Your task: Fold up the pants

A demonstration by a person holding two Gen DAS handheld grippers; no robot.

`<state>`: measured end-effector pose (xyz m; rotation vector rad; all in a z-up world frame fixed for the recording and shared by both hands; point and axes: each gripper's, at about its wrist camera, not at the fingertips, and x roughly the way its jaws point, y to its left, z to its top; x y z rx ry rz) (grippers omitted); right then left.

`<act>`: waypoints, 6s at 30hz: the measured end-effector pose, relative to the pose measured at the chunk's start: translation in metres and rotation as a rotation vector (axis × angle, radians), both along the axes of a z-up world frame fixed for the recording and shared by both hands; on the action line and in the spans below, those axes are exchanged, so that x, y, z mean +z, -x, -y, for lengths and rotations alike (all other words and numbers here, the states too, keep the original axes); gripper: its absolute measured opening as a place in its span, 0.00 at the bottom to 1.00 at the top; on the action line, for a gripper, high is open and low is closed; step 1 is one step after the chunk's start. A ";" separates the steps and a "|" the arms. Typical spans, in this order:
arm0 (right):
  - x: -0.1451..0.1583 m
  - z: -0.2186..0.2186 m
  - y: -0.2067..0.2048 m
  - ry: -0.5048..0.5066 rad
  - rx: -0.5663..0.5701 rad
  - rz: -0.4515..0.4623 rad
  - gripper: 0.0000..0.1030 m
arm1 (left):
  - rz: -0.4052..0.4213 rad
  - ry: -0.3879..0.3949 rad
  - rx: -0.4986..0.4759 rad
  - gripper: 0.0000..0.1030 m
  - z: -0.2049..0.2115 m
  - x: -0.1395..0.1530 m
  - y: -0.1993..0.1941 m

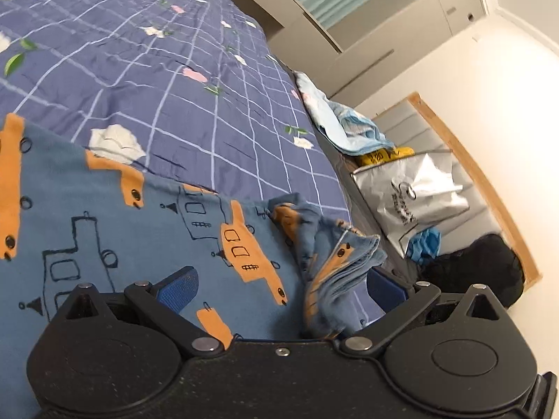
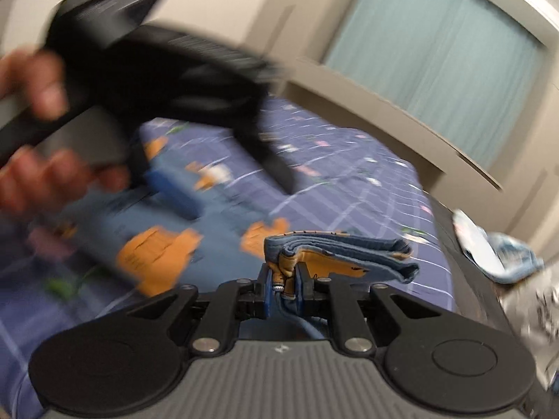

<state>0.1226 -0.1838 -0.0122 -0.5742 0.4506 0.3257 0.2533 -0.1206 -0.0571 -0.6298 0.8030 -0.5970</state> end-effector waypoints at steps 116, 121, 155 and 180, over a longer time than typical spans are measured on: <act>0.003 -0.023 0.021 -0.279 0.001 -0.028 1.00 | 0.017 -0.464 0.289 0.88 -0.101 0.016 0.046; -0.005 0.005 -0.009 -0.215 -0.179 -0.007 1.00 | 0.032 -0.556 0.240 0.92 -0.082 0.010 0.049; -0.012 -0.009 -0.087 -0.162 -0.136 -0.020 1.00 | 0.015 -0.681 0.360 0.99 -0.103 0.007 0.064; -0.037 -0.060 -0.009 -0.162 -0.128 0.033 1.00 | 0.075 -0.632 0.641 0.99 -0.192 0.022 0.170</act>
